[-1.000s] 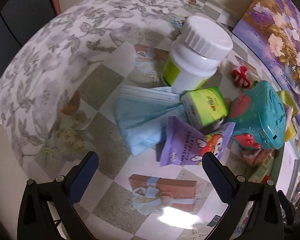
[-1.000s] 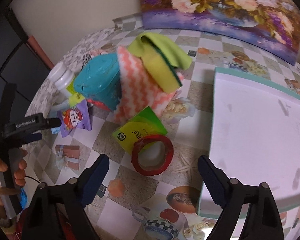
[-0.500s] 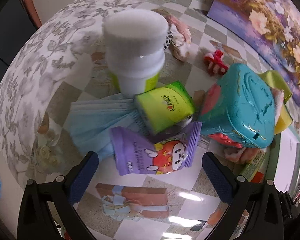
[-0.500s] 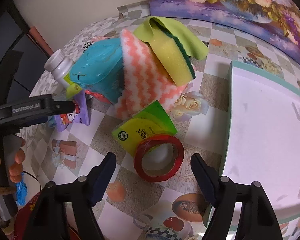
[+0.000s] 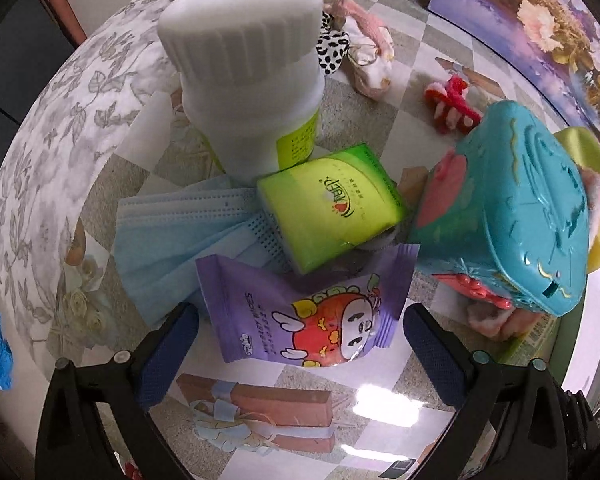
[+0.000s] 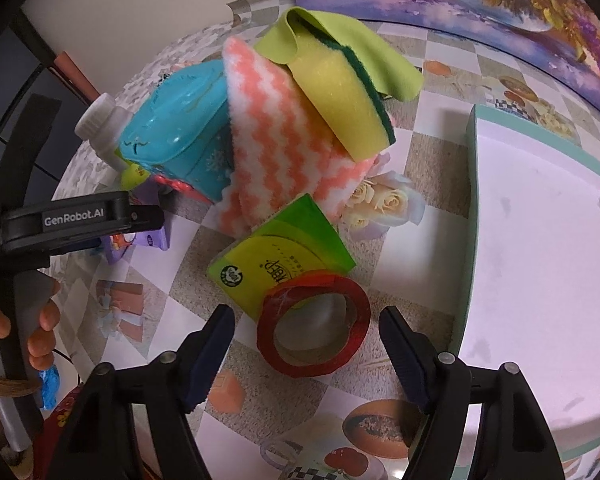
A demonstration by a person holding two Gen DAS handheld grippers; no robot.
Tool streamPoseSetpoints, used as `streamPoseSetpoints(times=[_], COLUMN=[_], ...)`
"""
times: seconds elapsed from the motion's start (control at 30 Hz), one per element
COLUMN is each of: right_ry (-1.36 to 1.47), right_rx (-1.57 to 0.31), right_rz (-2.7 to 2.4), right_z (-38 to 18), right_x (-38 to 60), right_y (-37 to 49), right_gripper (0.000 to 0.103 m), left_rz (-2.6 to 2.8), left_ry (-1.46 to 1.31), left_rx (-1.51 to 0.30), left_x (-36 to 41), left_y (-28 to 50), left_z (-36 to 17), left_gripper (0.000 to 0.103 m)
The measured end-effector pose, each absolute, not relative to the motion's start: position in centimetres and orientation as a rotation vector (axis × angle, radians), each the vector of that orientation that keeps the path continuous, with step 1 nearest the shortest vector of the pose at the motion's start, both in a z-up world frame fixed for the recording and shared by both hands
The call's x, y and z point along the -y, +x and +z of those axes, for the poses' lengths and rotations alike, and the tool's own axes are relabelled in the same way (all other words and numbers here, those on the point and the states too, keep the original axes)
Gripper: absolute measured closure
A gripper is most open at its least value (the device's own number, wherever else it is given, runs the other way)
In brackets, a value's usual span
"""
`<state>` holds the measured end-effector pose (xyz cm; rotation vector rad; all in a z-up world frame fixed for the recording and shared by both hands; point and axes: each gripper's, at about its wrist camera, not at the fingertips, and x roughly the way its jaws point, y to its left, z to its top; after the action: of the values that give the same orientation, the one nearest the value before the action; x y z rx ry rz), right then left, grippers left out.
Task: Organize soft objects
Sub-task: 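Grasp the purple snack bag with the left tool while the right tool grasps the red tape roll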
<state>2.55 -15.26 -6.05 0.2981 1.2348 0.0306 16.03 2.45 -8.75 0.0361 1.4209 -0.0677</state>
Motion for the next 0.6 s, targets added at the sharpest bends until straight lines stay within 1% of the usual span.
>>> streamPoseSetpoints(times=[0.03, 0.07, 0.1, 0.17, 0.23, 0.27, 0.3, 0.4, 0.6], right_ry=[0.299, 0.303, 0.303, 0.300, 0.296, 0.293, 0.294, 0.298, 0.307], right_rx=[-1.238, -1.238, -1.238, -1.236, -1.233, -1.235, -1.237, -1.239, -1.223], right_rz=[0.033, 0.036, 0.037, 0.041, 0.041, 0.040, 0.040, 0.037, 0.036], right_z=[-6.1, -6.1, -6.1, -6.1, -6.3, -6.3, -6.3, -6.2, -5.4], right_x=[15.4, 15.6, 15.7, 15.7, 15.5, 15.4, 15.2, 15.0, 15.5], right_y=[2.5, 2.4, 2.3, 2.2, 2.3, 2.3, 2.4, 2.2, 1.2], right_gripper=[0.037, 0.037, 0.039, 0.045, 0.045, 0.045, 0.045, 0.045, 0.045], left_rz=[-0.069, -0.072, -0.074, -0.078, -0.075, -0.075, -0.078, -0.080, -0.082], left_ry=[0.035, 0.033, 0.031, 0.020, 0.026, 0.027, 0.026, 0.021, 0.004], left_rx=[-1.421, -1.424, -1.428, -1.433, -1.428, -1.427, -1.428, -1.430, -1.418], left_x=[-2.4, -2.2, -2.3, -2.3, -2.2, -2.2, -2.0, -1.9, -2.1], left_y=[15.8, 15.9, 15.8, 15.6, 15.1, 15.0, 14.6, 14.3, 13.6], left_z=[-8.8, -8.9, -8.9, -8.8, -9.0, -9.0, -8.9, -8.6, -6.5], left_gripper=[0.008, 0.016, 0.020, 0.022, 0.024, 0.028, 0.030, 0.030, 0.031])
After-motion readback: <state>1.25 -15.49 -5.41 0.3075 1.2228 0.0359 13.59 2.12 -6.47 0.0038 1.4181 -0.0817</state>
